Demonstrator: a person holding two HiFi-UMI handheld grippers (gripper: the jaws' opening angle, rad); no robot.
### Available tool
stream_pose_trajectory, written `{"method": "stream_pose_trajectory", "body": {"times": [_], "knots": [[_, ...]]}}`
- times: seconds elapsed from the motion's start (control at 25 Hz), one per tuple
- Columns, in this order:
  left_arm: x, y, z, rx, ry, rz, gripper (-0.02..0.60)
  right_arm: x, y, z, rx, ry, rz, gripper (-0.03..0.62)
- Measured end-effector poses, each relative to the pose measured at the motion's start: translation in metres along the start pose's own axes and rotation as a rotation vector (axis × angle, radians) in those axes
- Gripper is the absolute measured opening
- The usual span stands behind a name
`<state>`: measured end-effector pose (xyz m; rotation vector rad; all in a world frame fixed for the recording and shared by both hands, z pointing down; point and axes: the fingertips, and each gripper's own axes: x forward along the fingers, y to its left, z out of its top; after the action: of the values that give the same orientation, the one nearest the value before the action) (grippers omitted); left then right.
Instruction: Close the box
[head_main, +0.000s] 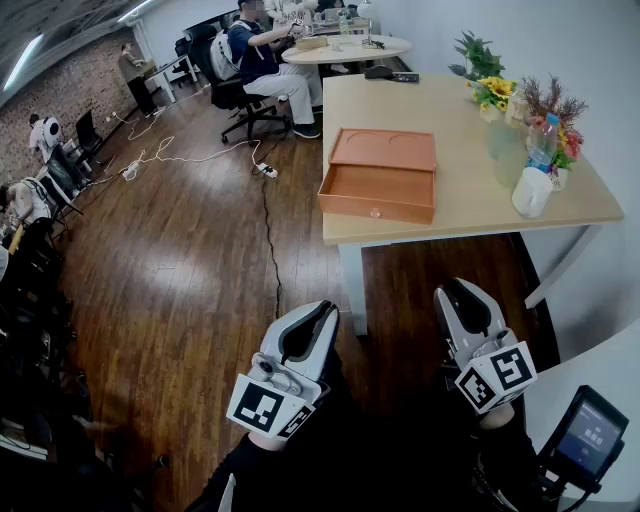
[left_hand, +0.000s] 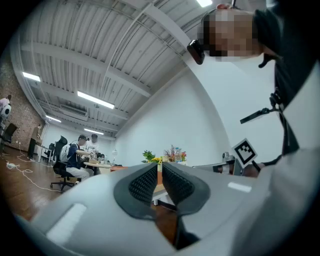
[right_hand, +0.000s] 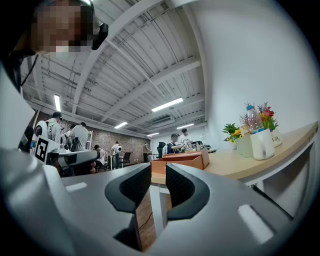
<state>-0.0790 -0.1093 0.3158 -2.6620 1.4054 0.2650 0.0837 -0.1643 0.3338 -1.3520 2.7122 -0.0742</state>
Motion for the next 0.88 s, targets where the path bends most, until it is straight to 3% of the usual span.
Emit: {"method": "stream_pose_trajectory", "body": {"times": [0.16, 0.28, 0.48, 0.64, 0.72, 0.76, 0.88], "knots": [[-0.003, 0.019, -0.004, 0.005, 0.019, 0.017, 0.009, 0.027, 0.005, -0.014, -0.037, 0.042, 0.016, 0.092], [-0.002, 0.039, -0.016, 0.020, 0.067, 0.032, 0.016, 0.054, -0.003, -0.021, -0.156, 0.089, -0.002, 0.092], [0.017, 0.109, -0.043, 0.049, 0.158, 0.162, 0.028, 0.097, -0.061, -0.017, -0.298, 0.183, -0.110, 0.075], [0.069, 0.143, -0.060, -0.014, 0.218, 0.044, 0.045, 0.116, -0.106, -0.016, -0.289, 0.249, -0.167, 0.075], [0.100, 0.161, -0.072, -0.044, 0.257, -0.002, 0.170, 0.122, -0.119, -0.016, -0.284, 0.255, -0.173, 0.075], [0.114, 0.170, -0.079, -0.060, 0.280, -0.020, 0.197, 0.124, -0.122, -0.018, -0.278, 0.262, -0.160, 0.076], [0.144, 0.185, -0.093, -0.081, 0.333, -0.087, 0.198, 0.130, -0.116, -0.027, -0.248, 0.289, -0.067, 0.111]]}}
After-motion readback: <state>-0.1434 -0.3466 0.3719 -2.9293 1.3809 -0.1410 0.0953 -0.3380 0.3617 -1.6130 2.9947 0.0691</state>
